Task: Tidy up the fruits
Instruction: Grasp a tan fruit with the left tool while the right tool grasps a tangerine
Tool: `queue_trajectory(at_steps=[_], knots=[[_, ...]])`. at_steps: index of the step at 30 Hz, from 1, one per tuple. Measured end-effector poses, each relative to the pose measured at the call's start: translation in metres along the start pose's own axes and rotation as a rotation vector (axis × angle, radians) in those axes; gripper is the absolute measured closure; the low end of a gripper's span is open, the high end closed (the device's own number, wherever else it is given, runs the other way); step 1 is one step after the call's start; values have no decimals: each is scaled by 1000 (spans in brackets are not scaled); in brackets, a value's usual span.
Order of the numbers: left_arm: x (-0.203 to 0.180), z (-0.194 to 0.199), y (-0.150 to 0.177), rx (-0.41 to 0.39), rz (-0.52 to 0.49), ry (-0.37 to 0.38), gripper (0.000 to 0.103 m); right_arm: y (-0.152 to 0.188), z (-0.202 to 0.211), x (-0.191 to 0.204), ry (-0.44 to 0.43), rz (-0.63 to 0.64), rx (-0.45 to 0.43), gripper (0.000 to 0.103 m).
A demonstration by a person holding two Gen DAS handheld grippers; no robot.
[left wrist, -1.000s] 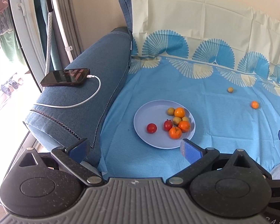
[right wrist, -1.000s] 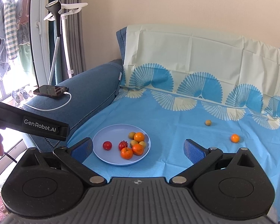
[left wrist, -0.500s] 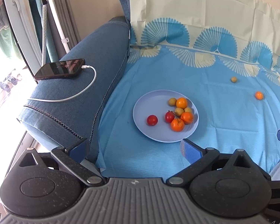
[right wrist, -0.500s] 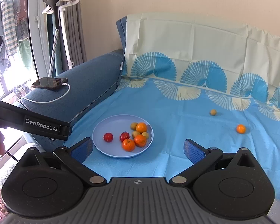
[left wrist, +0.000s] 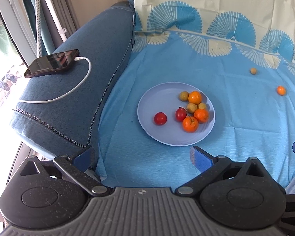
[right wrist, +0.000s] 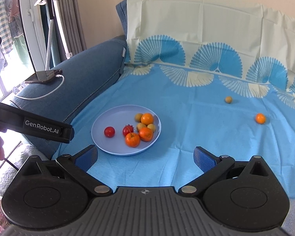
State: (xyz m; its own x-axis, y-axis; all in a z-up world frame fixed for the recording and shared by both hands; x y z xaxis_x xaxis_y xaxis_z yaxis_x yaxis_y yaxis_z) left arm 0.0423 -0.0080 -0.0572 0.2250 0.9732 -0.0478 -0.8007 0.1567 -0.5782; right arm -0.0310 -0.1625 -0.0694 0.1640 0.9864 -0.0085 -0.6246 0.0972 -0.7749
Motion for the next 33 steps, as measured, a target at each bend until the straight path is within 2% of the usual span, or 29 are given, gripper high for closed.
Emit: queue_trajectory(at_steps=[11,16,20,25,33], knots=[[-24,-38,-23,63,-42,3,0,6,-42,-28,32,-88,90,1],[-46,-58,-41,81,-81,15,0,4,-66,-52,82,-143,109,1],[-74,-80,-63,90,-120,41,0,-1,-89,-84,157,-198,101,1],[-121,-115,-102,70,-173,88,0,-9,-125,-142,286,-261,66,1],[-222,-215,-168,46,-263,255,0,-20,-199,-243,496,-348,27,1]])
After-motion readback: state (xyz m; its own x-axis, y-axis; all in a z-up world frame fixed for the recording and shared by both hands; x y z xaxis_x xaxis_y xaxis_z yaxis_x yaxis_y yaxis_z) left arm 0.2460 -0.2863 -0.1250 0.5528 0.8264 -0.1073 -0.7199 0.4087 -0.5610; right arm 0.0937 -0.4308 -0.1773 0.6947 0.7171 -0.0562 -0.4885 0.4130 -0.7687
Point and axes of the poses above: each gripper's, at about its wrist camera, not at the fingertips, and z roughly against the way its jaws point, x to its left, y to its underside, the point moved 5 cm from there along -z, roughly the way its jaws point, and after that the axes turned 15 degrees about y, right-handed, at the moved point
